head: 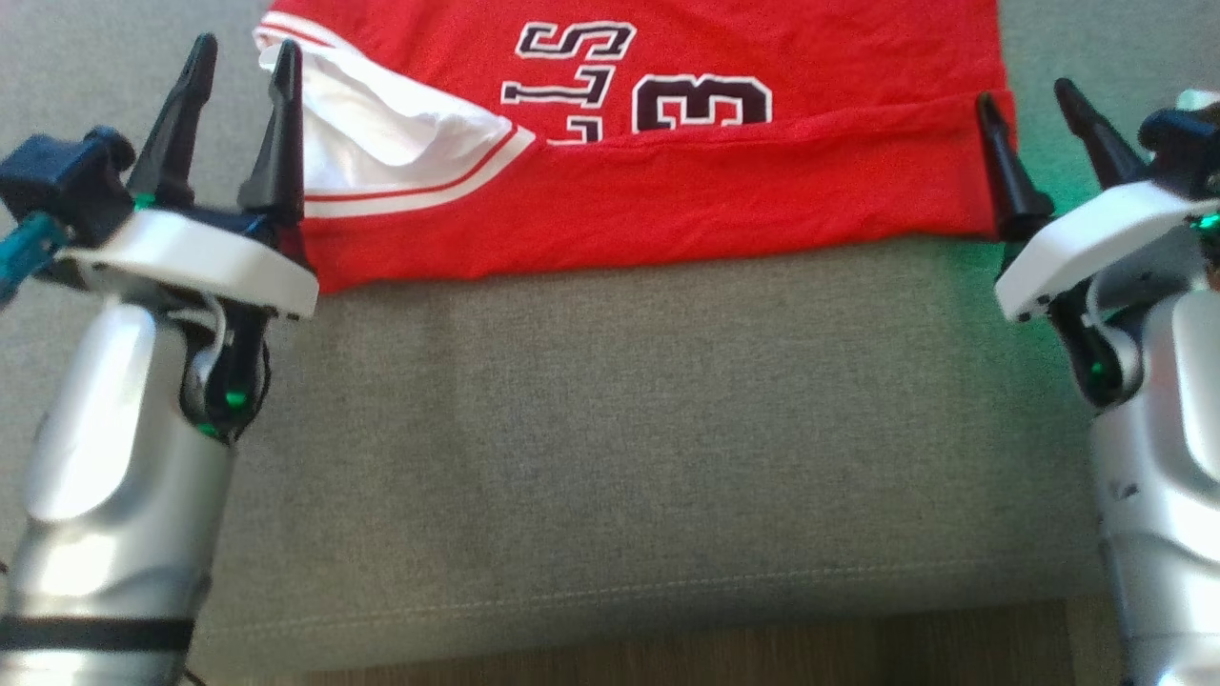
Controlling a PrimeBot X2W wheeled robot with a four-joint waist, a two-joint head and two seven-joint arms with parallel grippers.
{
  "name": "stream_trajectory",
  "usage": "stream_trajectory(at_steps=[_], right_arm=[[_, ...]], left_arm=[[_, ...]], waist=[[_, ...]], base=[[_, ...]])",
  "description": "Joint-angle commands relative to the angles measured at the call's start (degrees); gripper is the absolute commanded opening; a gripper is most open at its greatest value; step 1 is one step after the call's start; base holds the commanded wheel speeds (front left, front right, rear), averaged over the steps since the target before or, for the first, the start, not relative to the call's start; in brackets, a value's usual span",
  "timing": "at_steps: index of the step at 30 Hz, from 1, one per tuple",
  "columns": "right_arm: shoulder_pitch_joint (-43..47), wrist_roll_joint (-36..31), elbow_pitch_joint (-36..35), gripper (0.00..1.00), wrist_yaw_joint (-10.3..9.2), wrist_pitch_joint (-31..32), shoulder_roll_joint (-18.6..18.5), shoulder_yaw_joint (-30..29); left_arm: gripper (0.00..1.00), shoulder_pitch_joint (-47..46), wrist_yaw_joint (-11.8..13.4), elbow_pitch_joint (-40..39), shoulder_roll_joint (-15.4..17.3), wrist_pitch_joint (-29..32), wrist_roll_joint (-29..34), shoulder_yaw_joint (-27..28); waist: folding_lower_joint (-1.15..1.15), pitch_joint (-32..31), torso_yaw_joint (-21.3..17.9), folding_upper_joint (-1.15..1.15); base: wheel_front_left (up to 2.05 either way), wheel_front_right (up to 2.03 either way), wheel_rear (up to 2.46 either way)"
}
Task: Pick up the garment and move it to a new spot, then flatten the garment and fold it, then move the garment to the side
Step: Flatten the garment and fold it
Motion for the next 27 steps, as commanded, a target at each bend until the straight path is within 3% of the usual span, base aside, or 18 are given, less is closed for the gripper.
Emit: stream_trajectory(at_steps=[1,7,11,20,27], right_arm=[[1.45,0.13,-2.32,1.0,-0.02,-0.84,0.81,0.99],[6.47,1.67,-5.22,1.0,-0.02,-2.71,3.5,2.21],[8.65,2.17,-6.65,1.0,-0.02,-2.56,4.66,4.29],[9.98,2.32,-8.04,1.0,-0.02,-1.78,5.5,6.26],[10.13,2.19,-8.48,1.0,-0.02,-1.03,5.65,5.28]], left_arm=[[1.0,0.98,0.56,-1.69,1.45,-0.64,-0.34,2.4],[1.0,9.4,3.51,-1.06,-0.36,3.43,-3.04,2.48],[1.0,12.78,4.1,-0.47,-1.02,7.75,-5.73,2.56],[1.0,13.57,11.16,3.06,0.18,12.06,-6.22,5.14],[1.0,13.84,11.95,3.77,-0.1,15.34,-6.78,4.29]], waist=[[0.0,-1.16,-0.11,0.0],[0.0,-4.12,-0.65,0.0],[0.0,-4.89,-1.63,0.0],[0.0,-4.94,-3.72,0.0],[0.0,-4.95,-3.79,0.0]], base=[[0.0,0.0,0.0],[0.0,0.0,0.0],[0.0,0.0,0.0],[0.0,0.0,0.0],[0.0,0.0,0.0]])
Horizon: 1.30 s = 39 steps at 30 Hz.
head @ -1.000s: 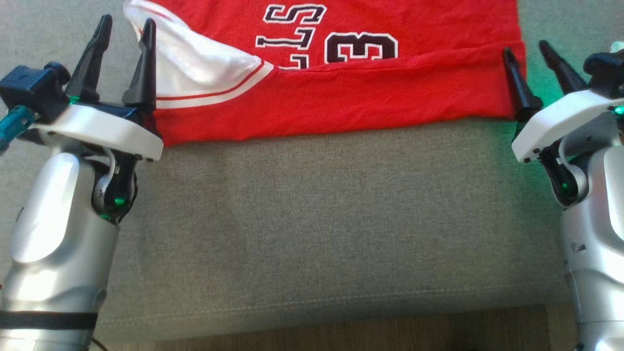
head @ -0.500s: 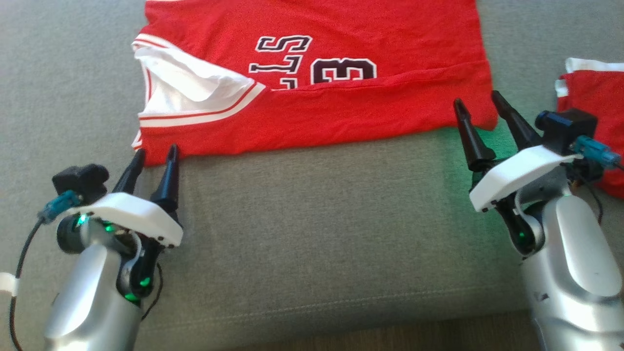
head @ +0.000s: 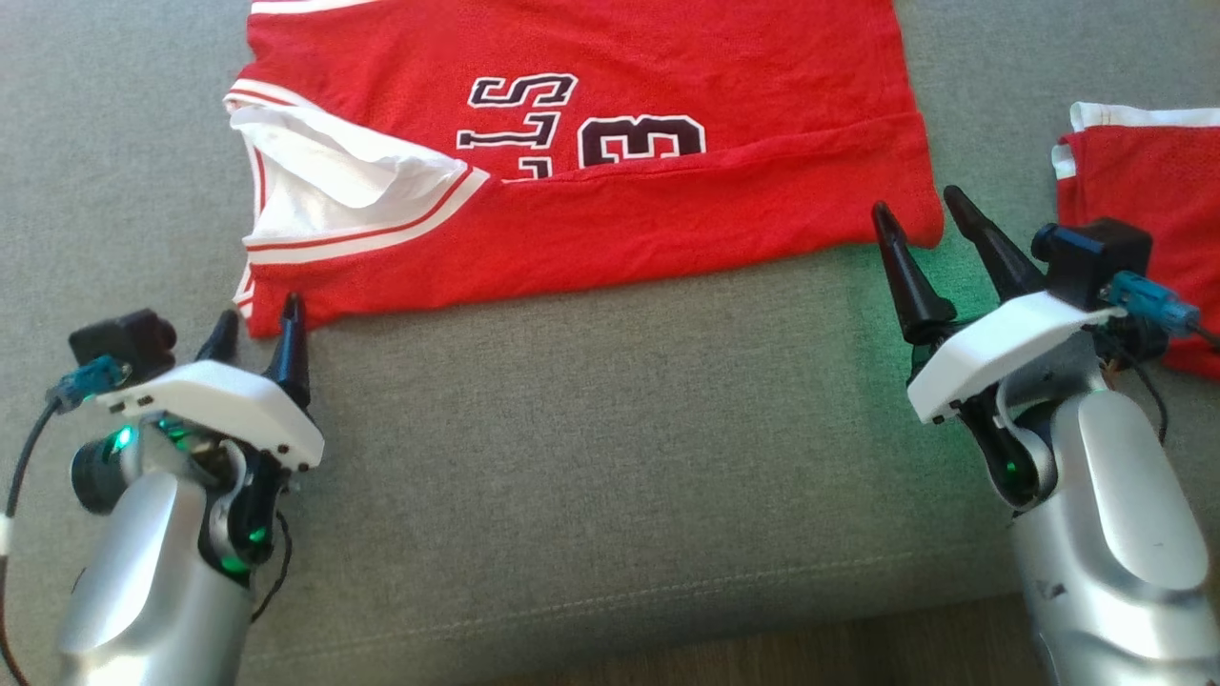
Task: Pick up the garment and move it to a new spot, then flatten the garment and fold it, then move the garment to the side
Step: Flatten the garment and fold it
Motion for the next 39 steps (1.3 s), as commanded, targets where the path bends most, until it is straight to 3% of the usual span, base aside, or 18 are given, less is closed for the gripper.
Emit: stream_trajectory(at_steps=[1,4,5,15,21,23,26,27,39], right_arm=[[-0.05,0.41,-1.98,1.0,-0.02,0.45,0.57,0.71],[-0.12,1.02,-1.07,1.0,-0.02,1.53,0.67,0.68],[-0.22,1.03,-0.51,1.0,-0.02,2.08,0.69,0.42],[-4.67,-5.33,9.44,1.0,-0.02,4.69,0.98,-10.31],[-8.13,-3.58,16.13,1.0,-0.02,6.15,1.02,-10.4],[-9.15,-2.88,18.05,0.81,-0.02,6.86,1.02,-9.57],[-9.95,-2.72,20.44,0.16,-0.02,8.29,1.03,-8.21],[-9.97,-2.85,20.9,0.0,-0.02,8.53,1.03,-7.97],[-4.56,-4.11,14.76,0.0,-0.02,10.71,0.42,-10.34]], left_arm=[[1.0,-0.37,-0.28,-0.18,1.48,1.41,-0.65,1.23],[0.18,-0.25,-2.0,-0.74,1.02,2.58,-1.7,0.45],[0.0,-0.21,-2.52,-1.24,0.87,2.72,-1.93,0.18],[0.0,1.04,-3.46,-8.33,0.09,1.32,-2.5,-0.75],[0.0,1.17,-3.35,-9.83,0.06,1.52,-2.38,-1.39],[0.0,1.19,-3.42,-10.01,0.12,1.47,-2.39,-1.52],[0.0,1.15,-3.5,-10.01,0.16,1.23,-2.37,-1.69],[0.0,1.13,-3.52,-9.97,0.15,1.1,-2.34,-1.75],[0.0,4.15,-3.61,-12.12,1.71,-0.14,-2.85,-1.12]], waist=[[0.01,-0.08,0.14,0.0],[0.01,-0.29,0.48,0.0],[0.01,-0.35,0.61,0.0],[0.01,-0.96,3.16,0.0],[0.01,-0.37,3.86,0.0],[0.01,-0.16,3.93,0.0],[0.01,-0.17,4.1,0.0],[0.01,-0.33,4.22,0.0],[0.01,-4.27,4.14,0.0]], base=[[0.0,0.0,0.0],[0.0,0.0,0.0],[0.0,0.0,0.0],[0.0,0.0,0.0],[0.0,0.0,0.0],[0.0,0.0,0.0],[0.0,0.0,0.0],[0.0,0.0,0.0],[0.0,0.0,0.0]])
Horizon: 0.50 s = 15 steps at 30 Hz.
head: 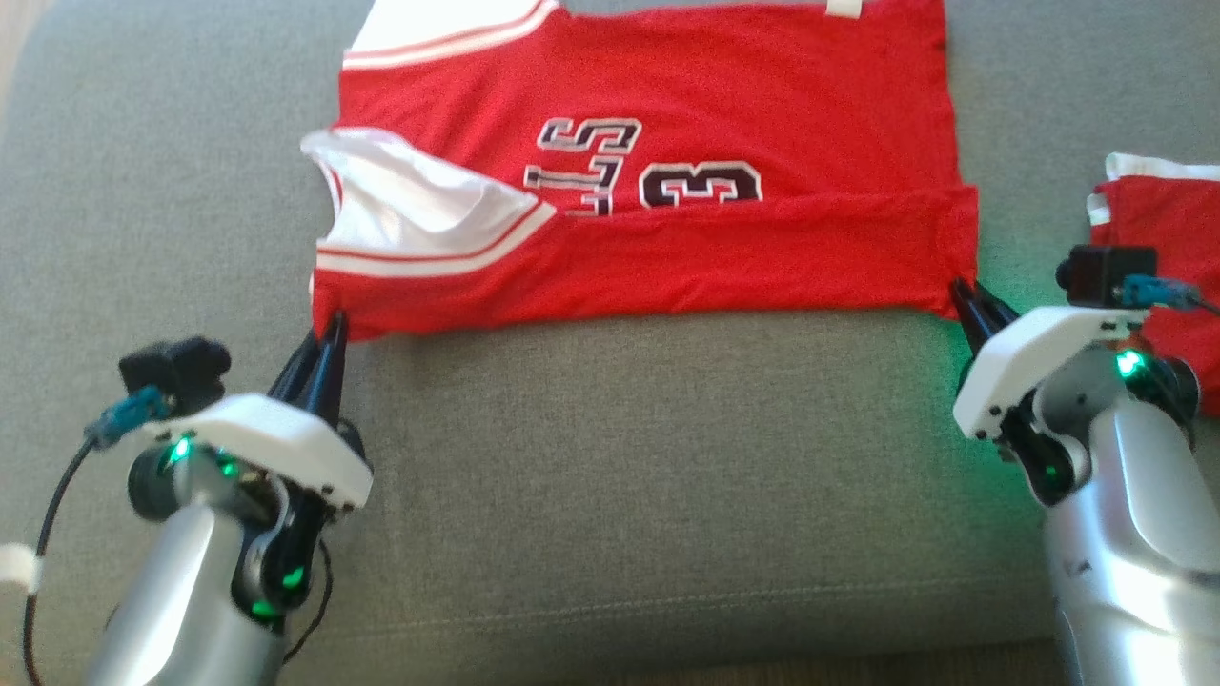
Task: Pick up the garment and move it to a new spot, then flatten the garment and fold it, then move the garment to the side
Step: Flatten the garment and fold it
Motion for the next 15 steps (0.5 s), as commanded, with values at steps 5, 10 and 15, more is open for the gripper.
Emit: stream_trajectory(at_steps=[5,10,15], right_arm=[[4.98,4.84,-7.37,0.0,-0.02,4.83,-2.19,3.26],[11.36,8.82,-14.4,0.0,-0.02,9.05,-5.38,4.6],[18.71,10.66,-21.68,0.0,-0.02,12.6,-7.63,3.93]], left_arm=[[0.0,3.86,0.82,-6.02,3.77,1.59,-1.24,2.72],[0.0,10.4,2.97,-11.8,4.95,4.41,-2.18,2.93],[0.0,17.73,4.92,-17.69,5.84,7.88,-2.95,1.93]], waist=[[0.0,-2.02,-0.4,0.0],[0.0,-3.25,-0.24,0.0],[0.0,-4.25,0.04,0.0]], base=[[0.0,0.0,0.0],[0.0,0.0,0.0],[0.0,0.0,0.0]])
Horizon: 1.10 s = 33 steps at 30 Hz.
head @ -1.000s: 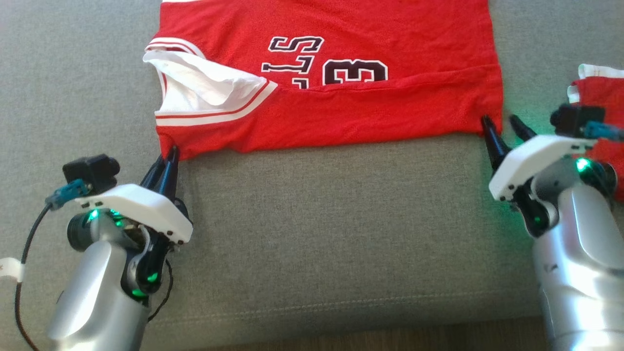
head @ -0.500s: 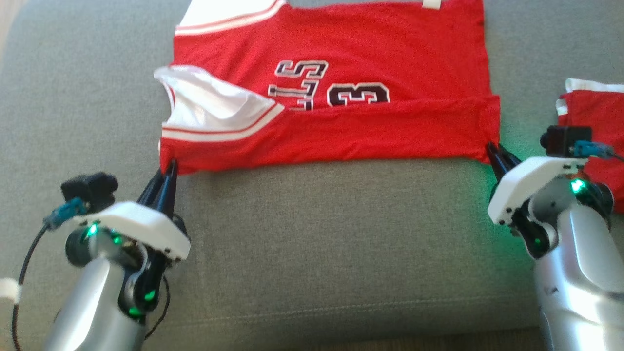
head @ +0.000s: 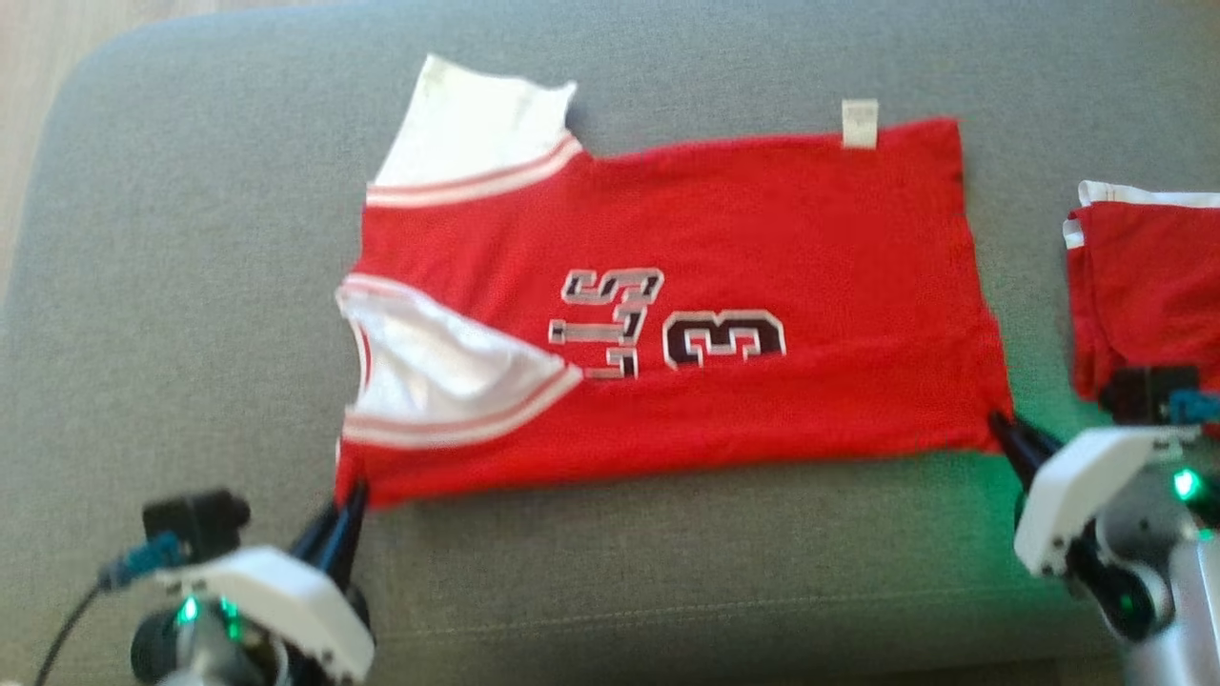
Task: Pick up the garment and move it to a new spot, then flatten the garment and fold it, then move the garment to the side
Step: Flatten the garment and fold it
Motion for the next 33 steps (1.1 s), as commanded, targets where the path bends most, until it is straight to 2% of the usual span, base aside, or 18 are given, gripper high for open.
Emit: stream_trajectory(at_steps=[1,7,8,9,10,11,17,22,24,27,29,33], right_arm=[[1.47,0.48,-3.76,0.0,-0.02,1.02,-1.39,0.44],[6.17,0.29,-8.28,0.0,-0.02,4.18,-0.12,-1.38],[6.56,0.05,-8.57,0.37,-0.02,4.38,0.29,-1.56],[6.88,-0.21,-8.79,0.84,-0.02,4.46,0.85,-2.07],[7.1,-0.65,-9.06,1.0,-0.02,4.35,1.51,-2.92],[7.27,-1.11,-9.4,1.0,-0.02,4.17,2.15,-3.73],[8.61,-2.52,-13.98,1.0,-0.02,2.13,3.56,-6.23],[8.57,-2.24,-18.17,1.0,-0.02,-1.35,4.65,-5.36],[7.97,-1.96,-19.06,1.0,-0.02,-2.09,4.92,-3.6],[6.06,-0.62,-20.85,1.0,-0.02,-4.31,5.29,-0.88],[5.29,0.09,-21.3,1.0,-0.02,-5.47,5.42,-0.41],[2.66,0.35,-22.27,1.0,-0.02,-9.63,5.01,1.79]], left_arm=[[0.0,0.4,0.88,-3.11,2.11,0.57,-0.23,1.92],[0.0,5.23,2.35,-5.33,1.83,1.95,-0.51,0.63],[0.0,5.39,2.44,-4.93,1.52,2.12,-0.72,0.42],[0.0,5.46,2.75,-4.38,1.28,2.18,-0.78,0.37],[0.42,5.47,3.06,-3.8,1.17,2.18,-0.62,0.3],[1.0,5.43,3.35,-3.42,1.03,1.96,-0.43,0.29],[1.0,4.3,4.61,-5.23,1.77,1.6,0.44,1.22],[1.0,-3.05,4.74,-7.42,5.72,1.62,1.59,5.2],[1.0,-8.09,4.07,-7.4,7.19,2.92,1.91,5.76],[1.0,-17.24,1.77,-5.77,9.11,6.12,2.19,4.99],[1.0,-20.52,0.92,-4.73,9.41,7.32,2.16,4.49],[1.0,-34.5,-2.53,2.22,9.44,11.67,2.24,2.09]], waist=[[0.01,-0.2,0.06,0.0],[0.01,-0.37,0.01,0.0],[0.01,-0.46,0.04,0.0],[0.01,-0.56,0.03,0.0],[0.01,-0.64,0.01,0.0],[0.01,-0.69,-0.01,0.0],[0.01,-0.89,-0.19,0.0],[0.01,-0.61,-0.8,0.0],[0.01,0.19,-1.32,0.0],[0.01,2.33,-2.22,0.0],[0.01,3.12,-2.43,0.0],[0.01,7.01,-3.08,0.0]], base=[[0.0,0.0,0.0],[0.0,0.0,0.0],[0.0,0.0,0.0],[0.0,0.0,0.0],[0.0,0.0,0.0],[0.0,0.0,0.0],[0.0,0.0,0.0],[0.0,0.0,0.0],[0.0,0.0,0.0],[0.0,0.0,0.0],[0.0,0.0,0.0],[0.0,0.0,0.0]])
